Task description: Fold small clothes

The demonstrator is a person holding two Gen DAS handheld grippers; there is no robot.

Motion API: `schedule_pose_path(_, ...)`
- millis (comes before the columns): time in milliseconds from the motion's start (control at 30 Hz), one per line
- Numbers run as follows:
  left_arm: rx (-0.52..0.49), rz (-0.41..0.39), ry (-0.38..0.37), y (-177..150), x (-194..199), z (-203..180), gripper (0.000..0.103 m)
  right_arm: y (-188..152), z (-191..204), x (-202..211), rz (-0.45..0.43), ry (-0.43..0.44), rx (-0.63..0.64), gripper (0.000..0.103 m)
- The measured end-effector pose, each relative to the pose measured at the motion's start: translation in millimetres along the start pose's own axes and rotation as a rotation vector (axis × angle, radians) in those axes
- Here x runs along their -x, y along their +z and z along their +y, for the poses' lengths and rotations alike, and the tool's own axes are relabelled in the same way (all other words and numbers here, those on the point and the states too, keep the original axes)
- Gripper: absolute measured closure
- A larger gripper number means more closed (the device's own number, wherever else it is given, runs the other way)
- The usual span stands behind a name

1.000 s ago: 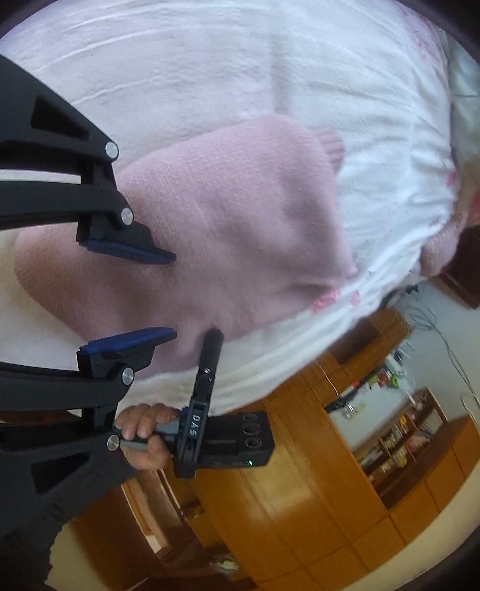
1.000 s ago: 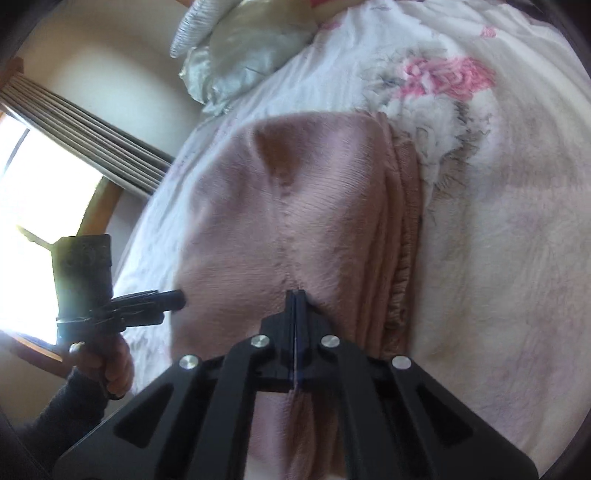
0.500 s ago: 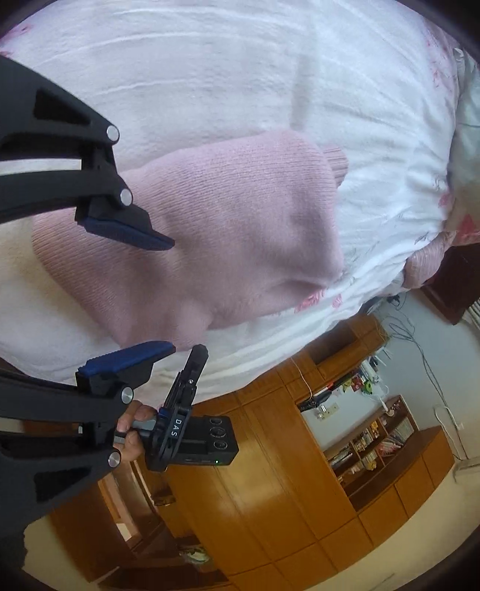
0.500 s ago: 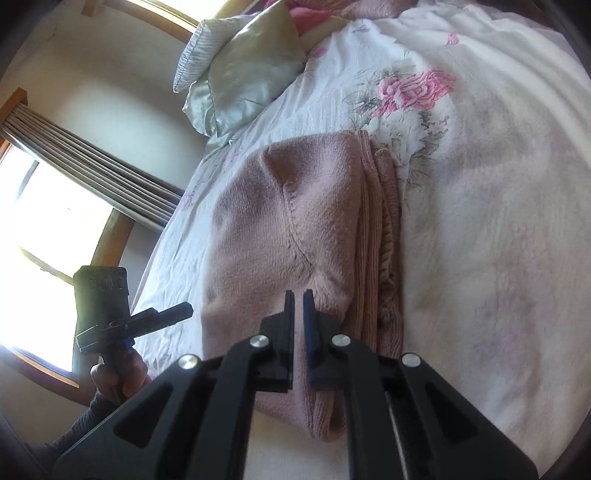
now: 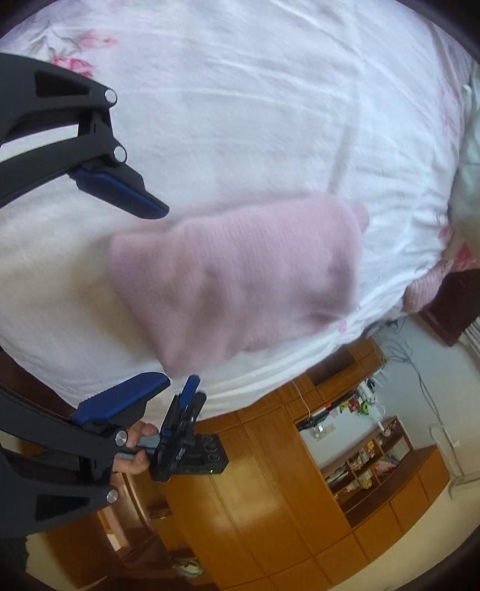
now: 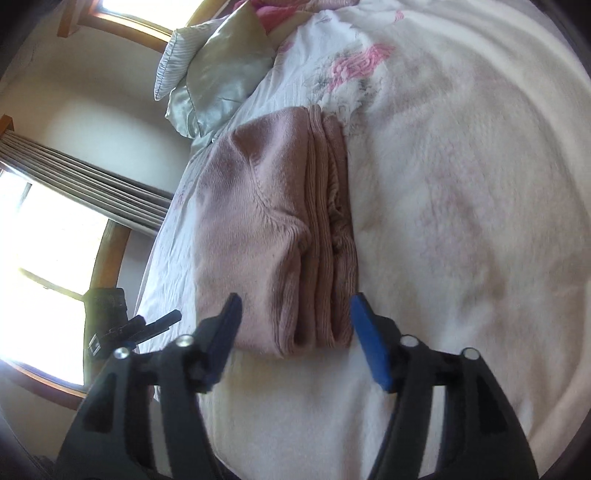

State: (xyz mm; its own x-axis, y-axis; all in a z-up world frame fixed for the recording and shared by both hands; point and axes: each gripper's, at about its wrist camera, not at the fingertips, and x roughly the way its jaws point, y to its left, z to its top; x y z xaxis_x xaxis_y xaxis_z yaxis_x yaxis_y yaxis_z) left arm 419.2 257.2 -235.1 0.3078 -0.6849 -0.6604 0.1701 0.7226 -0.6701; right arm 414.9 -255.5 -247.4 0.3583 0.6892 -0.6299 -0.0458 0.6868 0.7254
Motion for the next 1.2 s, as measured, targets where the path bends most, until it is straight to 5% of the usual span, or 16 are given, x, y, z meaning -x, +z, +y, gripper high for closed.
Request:
schedule_pose_path(200, 0.166, 0.082, -0.065, 3, -36, 36, 0.018, 12, -11, -16, 0.05, 0.047, -0.027, 0.025)
schedule_pose_path(433, 0.209, 0.104, -0.219, 17, -81, 48, 0.014, 103, -22, -70, 0.124, 0.112, -0.067, 0.02)
schedule_pose_path(633, 0.187, 0.113, -0.284, 29, -104, 45, 0.014, 143, -21, -113, 0.174, 0.124, -0.011, 0.014)
schedule_pose_path(833, 0.133, 0.109, -0.25, 26, -116, 30, 0.016, 149, 6, -140, 0.205, 0.139, 0.073, 0.012)
schedule_pose_path(900, 0.141, 0.116, -0.219, 27, -117, 27, 0.018, 149, 6, -145, 0.199, 0.115, 0.07, 0.021)
schedule_pose_path(967, 0.161, 0.156, -0.169, 30, -123, 26, 0.056, 150, 0, -147, 0.193, 0.139, 0.023, 0.044)
schedule_pose_path(1200, 0.097, 0.153, -0.091, 39, -91, -1, 0.071, 136, 24, -129, 0.124, 0.18, 0.016, 0.054)
